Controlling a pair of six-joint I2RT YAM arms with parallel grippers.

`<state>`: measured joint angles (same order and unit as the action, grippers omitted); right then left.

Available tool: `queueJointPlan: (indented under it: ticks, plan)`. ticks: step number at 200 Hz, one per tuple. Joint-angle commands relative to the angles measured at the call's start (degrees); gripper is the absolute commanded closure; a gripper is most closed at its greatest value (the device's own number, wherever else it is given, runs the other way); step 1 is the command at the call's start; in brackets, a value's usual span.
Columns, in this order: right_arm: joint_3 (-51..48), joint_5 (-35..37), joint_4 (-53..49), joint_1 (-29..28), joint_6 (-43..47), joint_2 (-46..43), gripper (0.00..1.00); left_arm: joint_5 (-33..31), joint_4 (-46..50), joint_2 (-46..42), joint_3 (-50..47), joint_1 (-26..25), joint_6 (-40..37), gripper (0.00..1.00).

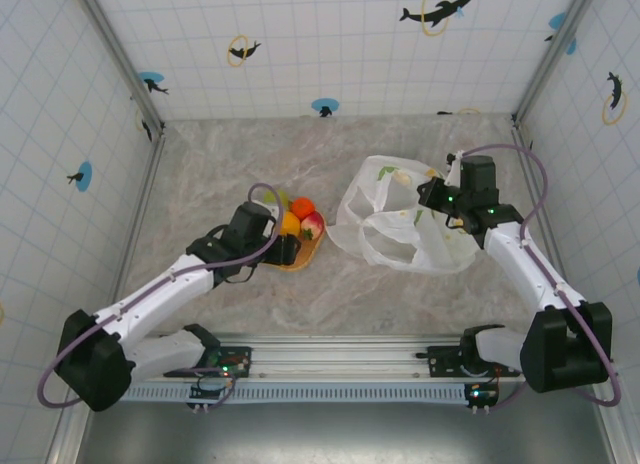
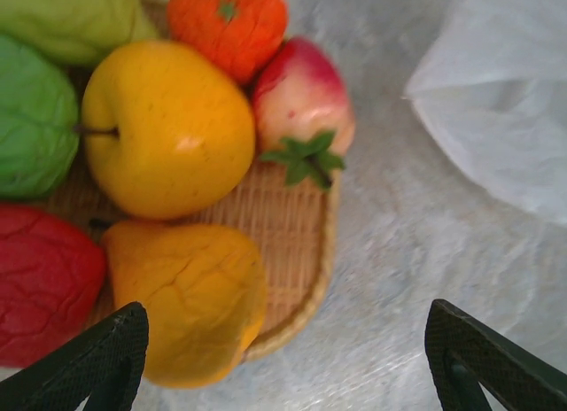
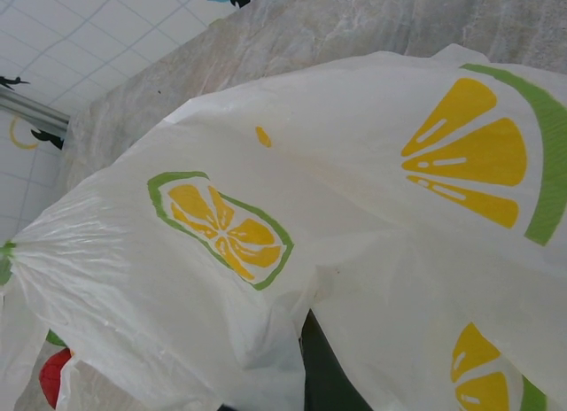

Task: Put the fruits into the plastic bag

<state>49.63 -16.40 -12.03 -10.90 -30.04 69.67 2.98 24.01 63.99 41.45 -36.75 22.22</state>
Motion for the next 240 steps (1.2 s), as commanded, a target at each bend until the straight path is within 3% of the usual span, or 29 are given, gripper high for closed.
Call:
queueJointPlan:
  ticks: [1, 197, 240]
  plan:
    - [-1.01, -0.54, 2.29, -0.18, -0.36, -0.68, 1.00, -1.84, 4.06, 2.44, 2.00, 0.56, -1.82, 0.17]
    - [-2.04, -1.42, 2.53, 0.26, -0.71, -1.37, 1.00, -3.03, -1.60, 16.82, 3.46, 1.15, -5.00, 0.16]
    - [-2.43, -1.61, 2.63, 0.36, -0.72, -1.65, 1.00, -2.91, -3.65, 18.09, 3.17, 1.16, -3.70, 0.21]
